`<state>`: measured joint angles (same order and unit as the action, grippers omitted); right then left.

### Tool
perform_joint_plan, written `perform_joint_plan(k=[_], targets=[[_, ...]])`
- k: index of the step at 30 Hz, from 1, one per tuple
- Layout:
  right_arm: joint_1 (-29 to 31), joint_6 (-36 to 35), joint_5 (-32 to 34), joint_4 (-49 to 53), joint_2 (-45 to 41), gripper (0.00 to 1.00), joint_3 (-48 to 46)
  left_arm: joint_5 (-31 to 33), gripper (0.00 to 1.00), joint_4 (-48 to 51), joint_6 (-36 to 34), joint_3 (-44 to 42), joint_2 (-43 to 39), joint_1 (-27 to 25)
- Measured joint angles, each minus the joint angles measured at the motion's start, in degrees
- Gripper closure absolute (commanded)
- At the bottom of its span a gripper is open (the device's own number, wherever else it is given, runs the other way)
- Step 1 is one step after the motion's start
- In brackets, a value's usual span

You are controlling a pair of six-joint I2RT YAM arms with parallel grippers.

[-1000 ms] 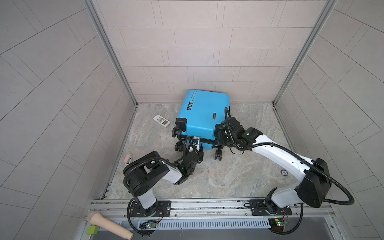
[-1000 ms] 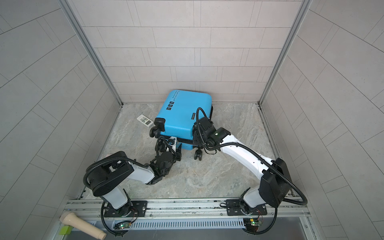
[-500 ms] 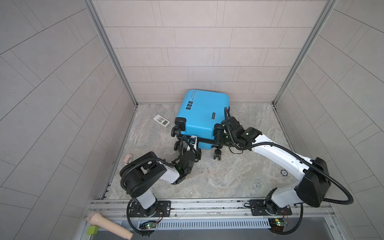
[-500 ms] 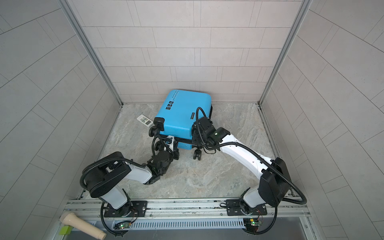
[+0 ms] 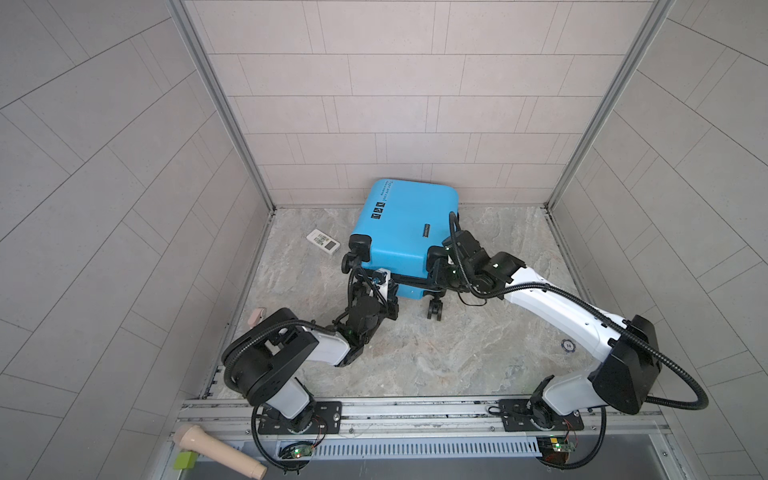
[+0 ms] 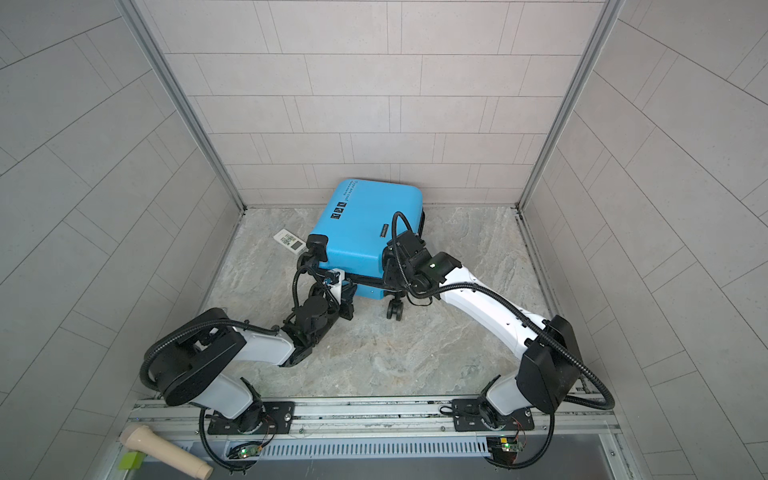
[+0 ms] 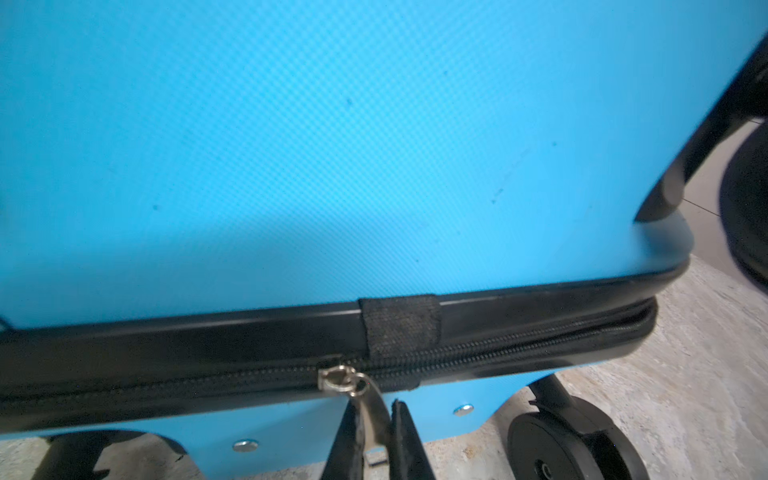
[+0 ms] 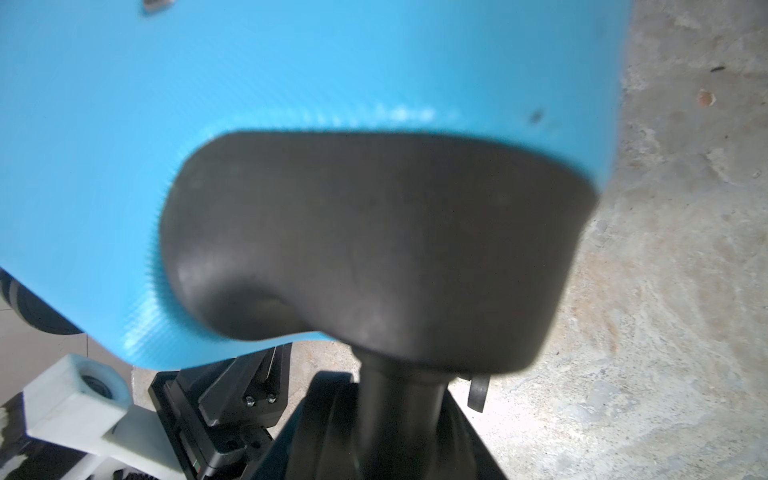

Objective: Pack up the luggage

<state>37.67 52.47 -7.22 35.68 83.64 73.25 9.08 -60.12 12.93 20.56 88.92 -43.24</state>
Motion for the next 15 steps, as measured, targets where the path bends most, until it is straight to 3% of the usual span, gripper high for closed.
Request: perform_joint_plan(k=[8,15], targets=[[0.0,0.0,-0.7,1.3,0.1,1.0,1.0,-3.3,1.0,5.1,0.6,1.3,-2.2,-0.4],[0.0,-0.4,-1.7,1.5,0.4,1.0,1.0,-3.5,1.0,8.9,0.5,3.2,-2.9,-4.0]])
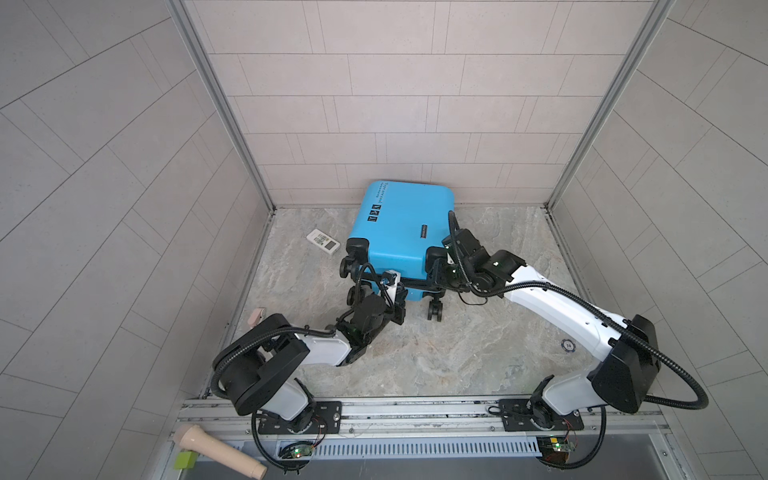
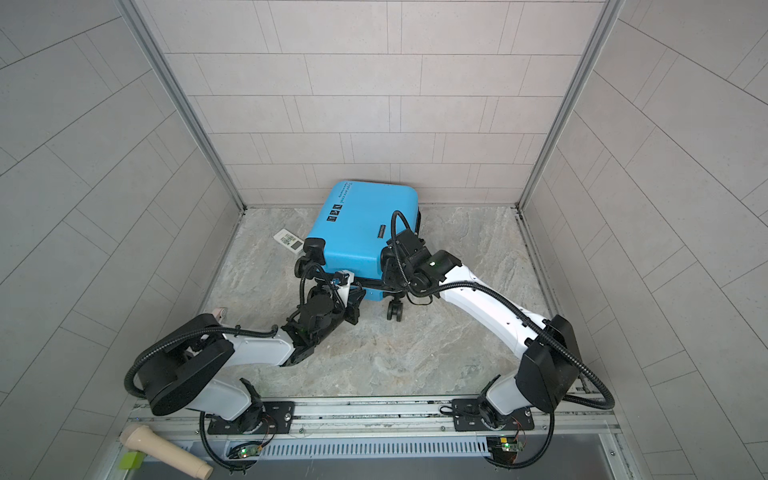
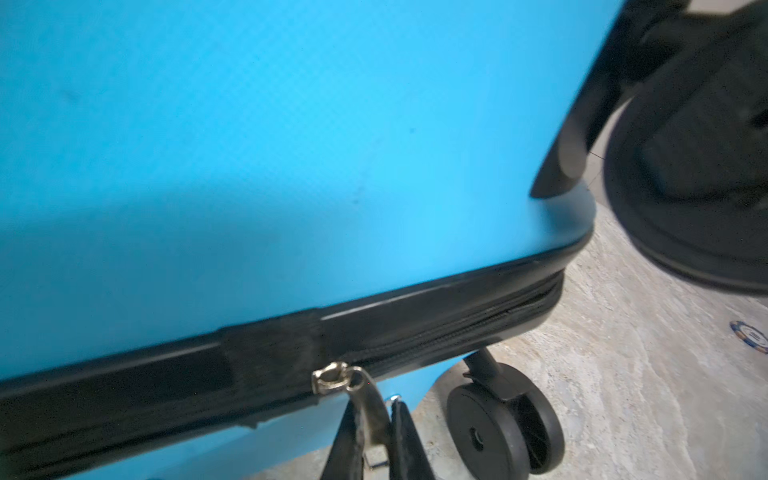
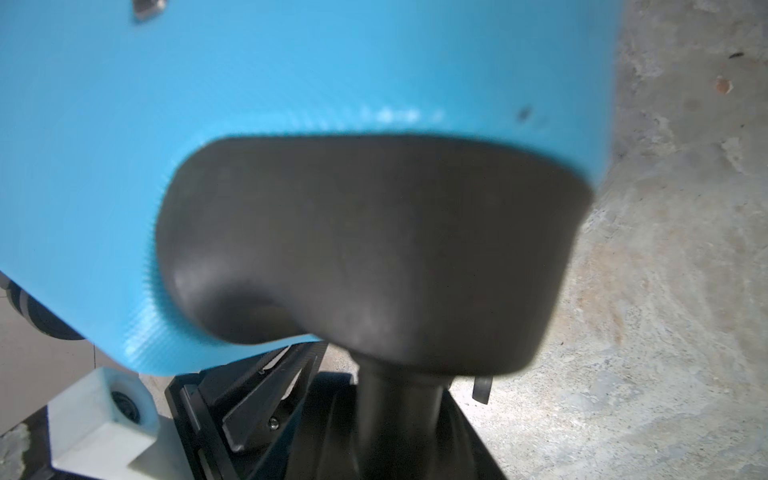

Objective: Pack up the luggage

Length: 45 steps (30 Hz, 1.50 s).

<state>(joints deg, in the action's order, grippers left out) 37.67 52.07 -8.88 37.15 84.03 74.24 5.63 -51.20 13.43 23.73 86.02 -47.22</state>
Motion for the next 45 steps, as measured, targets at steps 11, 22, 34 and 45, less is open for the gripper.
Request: perform_joint_plan(k=[11,22,34,45], targets=[[0.0,-0.1,-1.0,0.0,0.8,1.0,0.0,-0.2,1.0,1.6,0.2,6.5,5.5,-6.2],[-1.4,0.9,-2.3,-0.7,0.8,1.0,-0.7,2.3,1.0,-6.5,6.1,9.9,12.9,-9.8],[-2.8,2.3,-2.1,-3.4,-0.4,1.0,-3.1,6.8,1.0,-11.0,10.7,13.2,17.9,-11.8],[-3.5,1.0,-3.4,-3.7,-0.5,0.66,-3.5,7.4,0.37,-14.7,8.5,11.4,13.9,-15.5]])
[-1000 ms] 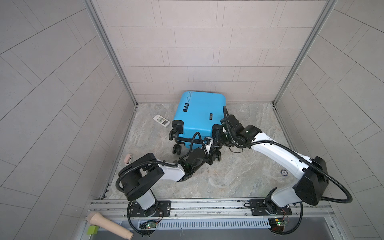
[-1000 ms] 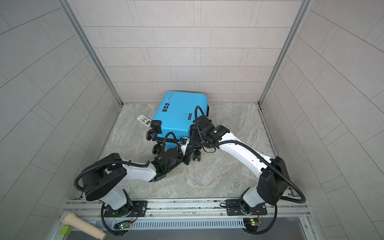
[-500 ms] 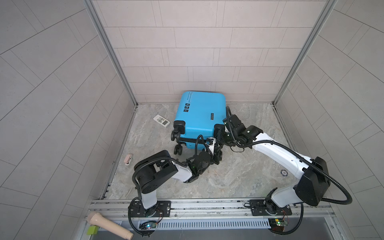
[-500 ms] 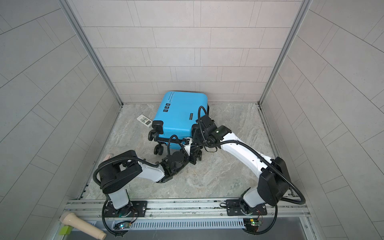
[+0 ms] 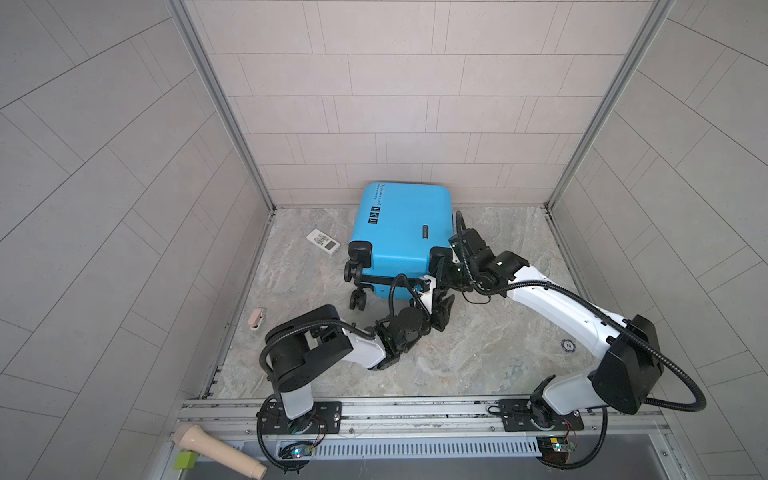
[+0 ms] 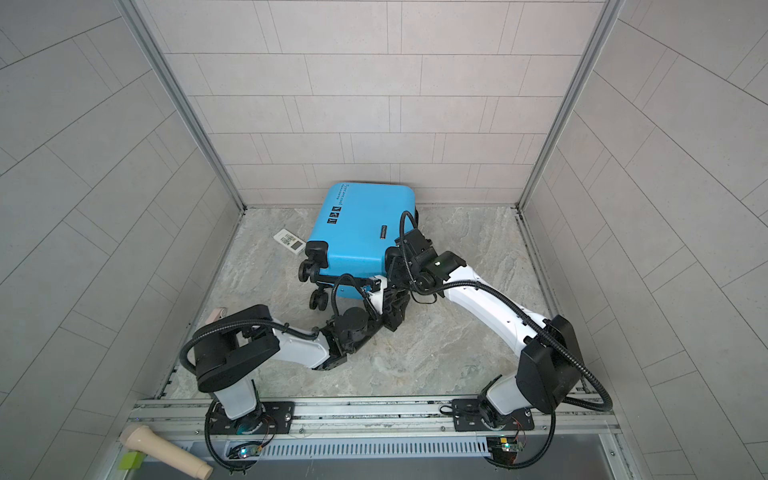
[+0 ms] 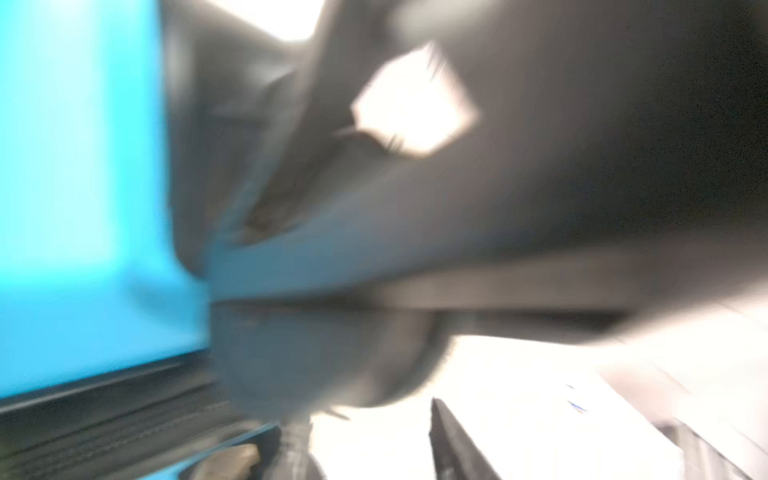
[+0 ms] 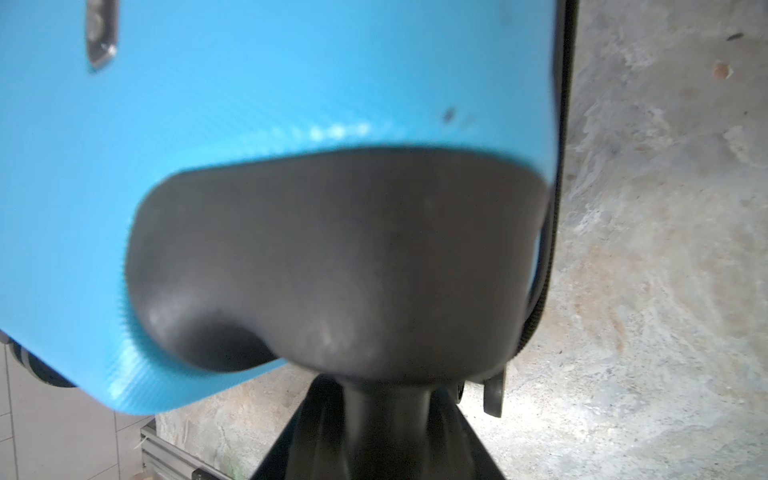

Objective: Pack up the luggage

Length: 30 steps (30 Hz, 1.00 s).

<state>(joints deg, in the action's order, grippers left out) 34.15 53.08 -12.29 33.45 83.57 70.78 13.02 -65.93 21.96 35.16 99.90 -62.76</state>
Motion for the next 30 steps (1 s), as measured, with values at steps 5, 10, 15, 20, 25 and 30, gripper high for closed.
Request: perform_joint_plan(k=[5,10,15,20,25,30], targets=[[-0.1,-2.0,-0.9,-0.9,-0.2,0.34,0.0,-0.5,0.35,4.9,-2.9,-3.3,-6.4,-1.5],[-1.4,-5.5,-1.2,-2.0,-1.8,0.23,0.0,3.0,0.33,17.0,-4.5,-3.7,-18.6,-1.7],[-6.1,-8.9,-1.9,-1.2,-5.6,0.21,0.0,7.8,0.27,38.5,-6.3,1.8,-32.0,-1.7],[-12.5,-12.6,-3.9,0.1,-9.9,0.22,-2.2,13.5,0.13,63.0,-6.7,15.0,-37.7,-1.2],[-21.7,-15.6,-10.0,-0.3,-14.1,0.26,-10.6,15.1,0.07,84.9,-3.2,23.6,-41.4,5.2],[-23.4,-17.3,-18.8,-6.3,-15.2,0.32,-20.7,13.8,0.05,99.6,-0.3,24.4,-45.8,14.1]])
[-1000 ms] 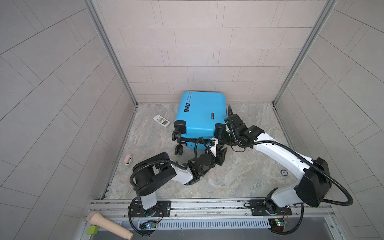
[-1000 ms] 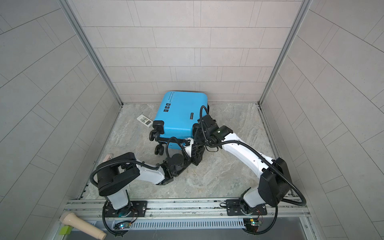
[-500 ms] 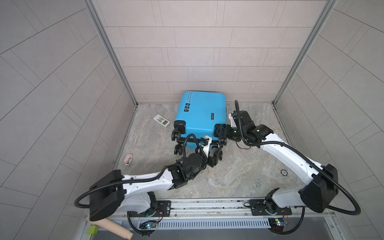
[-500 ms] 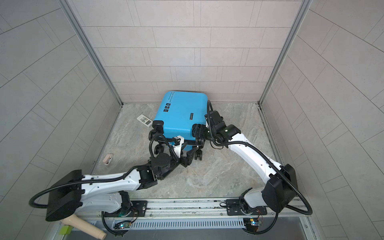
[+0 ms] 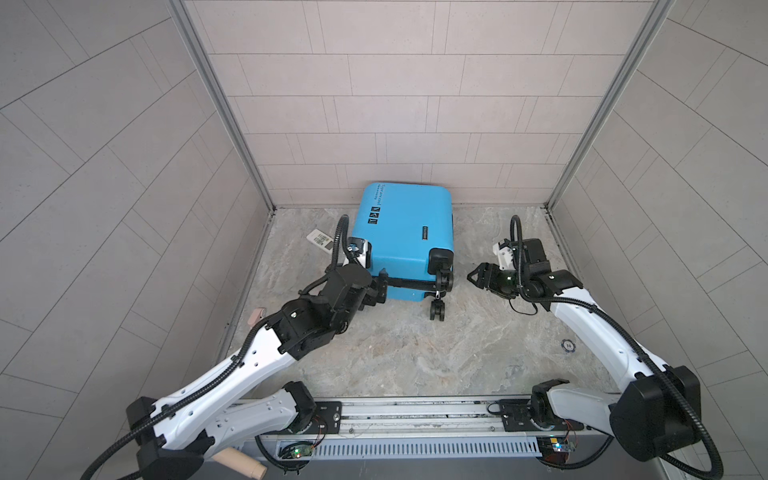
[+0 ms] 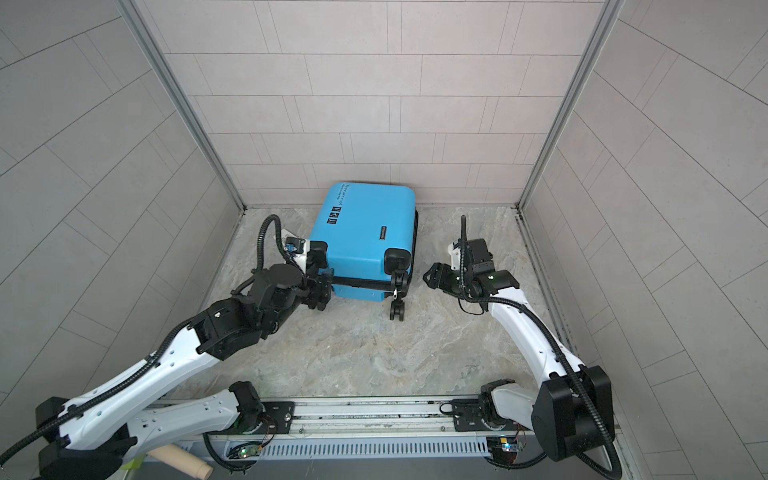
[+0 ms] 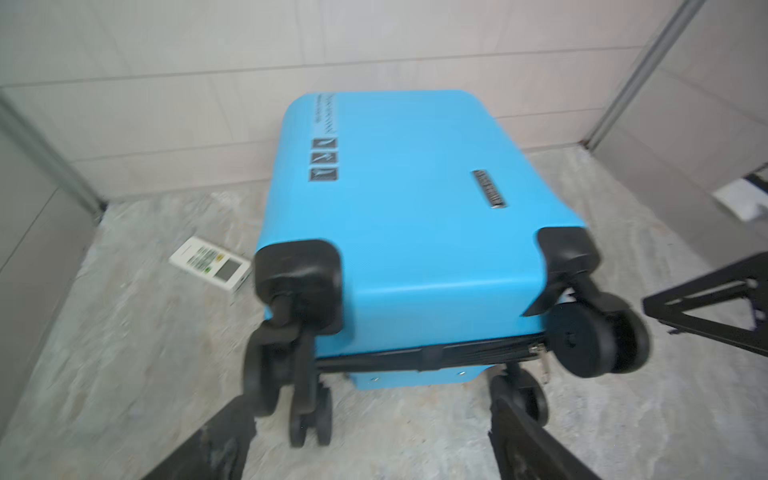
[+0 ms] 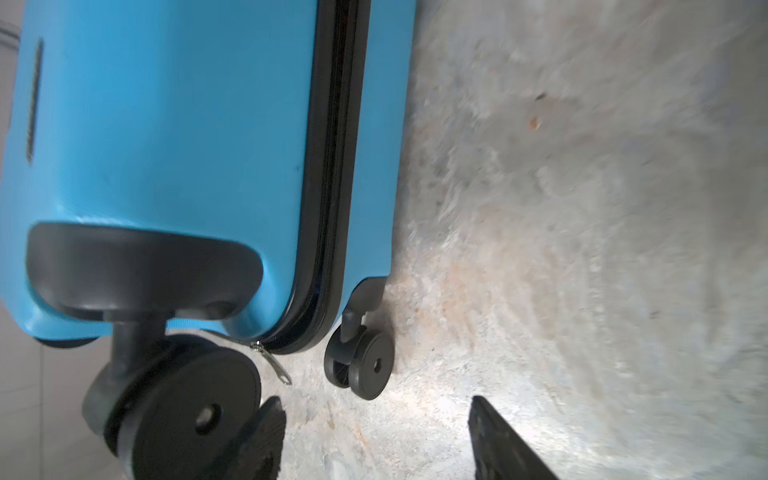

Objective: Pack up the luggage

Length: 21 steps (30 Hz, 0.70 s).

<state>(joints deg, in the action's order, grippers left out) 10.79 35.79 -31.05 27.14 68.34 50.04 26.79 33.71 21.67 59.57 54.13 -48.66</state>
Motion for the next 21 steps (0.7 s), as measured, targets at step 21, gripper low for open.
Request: perform_joint_plan(k=[21], targets=[[13.4,3.7,-9.9,-35.0,5.4,0.48,-14.4,-8.3,0.03,-4.3,9.5,-1.7,5.4,-1.2]])
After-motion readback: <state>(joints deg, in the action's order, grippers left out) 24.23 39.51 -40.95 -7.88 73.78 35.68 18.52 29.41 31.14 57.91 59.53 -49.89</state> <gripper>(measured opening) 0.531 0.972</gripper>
